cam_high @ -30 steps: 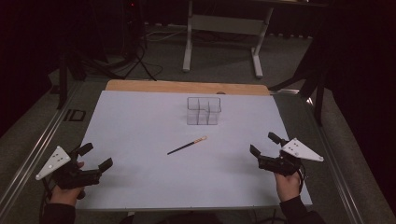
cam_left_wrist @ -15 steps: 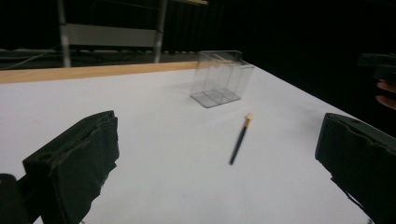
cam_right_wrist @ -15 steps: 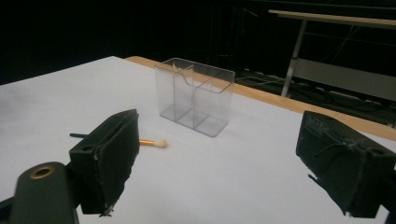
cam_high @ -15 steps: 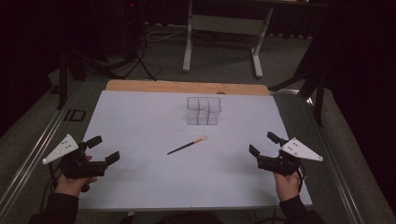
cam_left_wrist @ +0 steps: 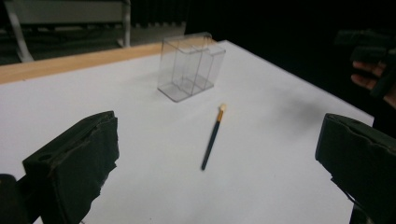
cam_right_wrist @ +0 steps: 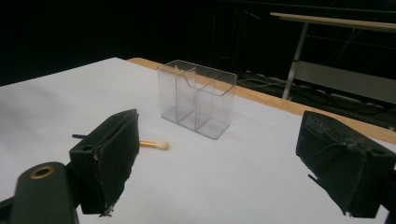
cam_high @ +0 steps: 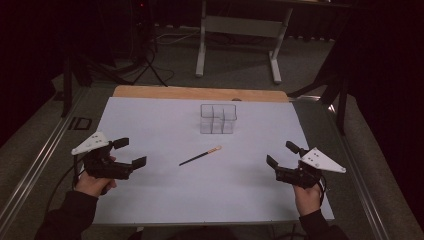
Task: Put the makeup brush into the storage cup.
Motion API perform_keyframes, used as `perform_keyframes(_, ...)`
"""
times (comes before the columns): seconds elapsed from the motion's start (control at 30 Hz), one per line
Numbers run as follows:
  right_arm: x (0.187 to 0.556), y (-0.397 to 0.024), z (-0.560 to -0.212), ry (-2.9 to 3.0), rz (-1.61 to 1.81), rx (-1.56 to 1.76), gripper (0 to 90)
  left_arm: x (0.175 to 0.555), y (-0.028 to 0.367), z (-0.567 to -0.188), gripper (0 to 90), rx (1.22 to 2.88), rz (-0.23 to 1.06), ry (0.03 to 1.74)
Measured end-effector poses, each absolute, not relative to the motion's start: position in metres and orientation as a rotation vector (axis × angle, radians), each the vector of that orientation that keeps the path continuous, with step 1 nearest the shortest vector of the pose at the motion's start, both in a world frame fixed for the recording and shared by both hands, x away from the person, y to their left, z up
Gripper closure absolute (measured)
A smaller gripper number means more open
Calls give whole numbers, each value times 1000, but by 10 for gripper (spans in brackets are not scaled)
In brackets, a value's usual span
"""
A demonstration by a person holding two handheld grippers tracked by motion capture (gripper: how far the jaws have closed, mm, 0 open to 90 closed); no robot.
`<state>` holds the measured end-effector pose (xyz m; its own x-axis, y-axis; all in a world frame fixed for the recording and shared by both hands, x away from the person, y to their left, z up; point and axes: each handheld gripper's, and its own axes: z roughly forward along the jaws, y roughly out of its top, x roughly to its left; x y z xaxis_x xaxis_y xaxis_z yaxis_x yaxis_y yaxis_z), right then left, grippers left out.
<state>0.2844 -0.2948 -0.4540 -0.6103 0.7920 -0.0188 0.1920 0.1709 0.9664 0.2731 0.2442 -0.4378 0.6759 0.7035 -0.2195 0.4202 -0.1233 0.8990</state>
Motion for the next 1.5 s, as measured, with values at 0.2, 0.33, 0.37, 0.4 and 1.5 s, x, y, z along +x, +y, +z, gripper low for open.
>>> perform_keyframes(0.2, 284, -294, -454, 1918, 1461, 921, 132, 286, 228, -433, 0, 1843, 303, 877)
perform_keyframes(0.33, 285, -295, -454, 1921, 1473, 925, 132, 294, 219, -431, 0, 1876, 281, 846)
perform_keyframes(0.37, 285, -295, -454, 1923, 1473, 922, 132, 296, 216, -430, 0, 1883, 276, 841)
perform_keyframes(0.4, 285, -295, -454, 1923, 1473, 922, 132, 298, 214, -430, 0, 1899, 274, 838)
perform_keyframes(1.5, 285, -295, -454, 1927, 1484, 912, 135, 341, 153, -425, 0, 2167, 192, 736)
